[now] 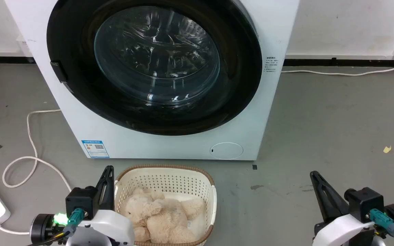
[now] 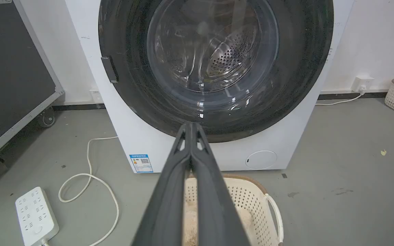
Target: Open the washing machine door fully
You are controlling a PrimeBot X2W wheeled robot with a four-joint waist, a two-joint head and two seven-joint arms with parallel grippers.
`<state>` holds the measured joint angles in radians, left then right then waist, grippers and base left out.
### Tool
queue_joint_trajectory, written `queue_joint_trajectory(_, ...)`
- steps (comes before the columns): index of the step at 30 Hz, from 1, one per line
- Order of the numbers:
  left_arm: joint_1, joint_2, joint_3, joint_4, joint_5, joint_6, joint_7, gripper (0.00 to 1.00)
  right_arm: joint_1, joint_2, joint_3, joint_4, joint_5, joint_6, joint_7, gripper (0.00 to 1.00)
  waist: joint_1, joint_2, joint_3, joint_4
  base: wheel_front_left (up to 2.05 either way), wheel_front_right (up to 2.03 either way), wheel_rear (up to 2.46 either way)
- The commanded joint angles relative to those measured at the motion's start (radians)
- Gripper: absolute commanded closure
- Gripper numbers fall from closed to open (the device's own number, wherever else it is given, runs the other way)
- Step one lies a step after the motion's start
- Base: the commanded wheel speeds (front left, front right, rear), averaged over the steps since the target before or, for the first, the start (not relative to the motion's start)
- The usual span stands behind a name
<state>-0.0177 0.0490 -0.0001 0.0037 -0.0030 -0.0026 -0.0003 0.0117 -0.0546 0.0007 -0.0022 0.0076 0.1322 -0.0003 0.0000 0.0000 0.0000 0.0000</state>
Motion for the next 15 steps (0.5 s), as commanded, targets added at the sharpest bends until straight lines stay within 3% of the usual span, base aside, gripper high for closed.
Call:
queue_joint_trajectory(1, 0.018, 0.001, 0.0, -0.004, 0.003, 0.003, 0.0, 1.0, -0.012, 0.004, -0.001, 0.002, -0.008, -0.002, 0.0, 1.0, 0.0, 0.0, 0.0, 0.0, 0.0, 0.0, 0.0)
queue_joint_trajectory(15, 0.018, 0.001, 0.0, -0.004, 0.003, 0.003, 0.0, 1.0, -0.012, 0.004, -0.001, 0.002, -0.008, -0.002, 0.0, 1.0, 0.0, 0.0, 0.0, 0.0, 0.0, 0.0, 0.0)
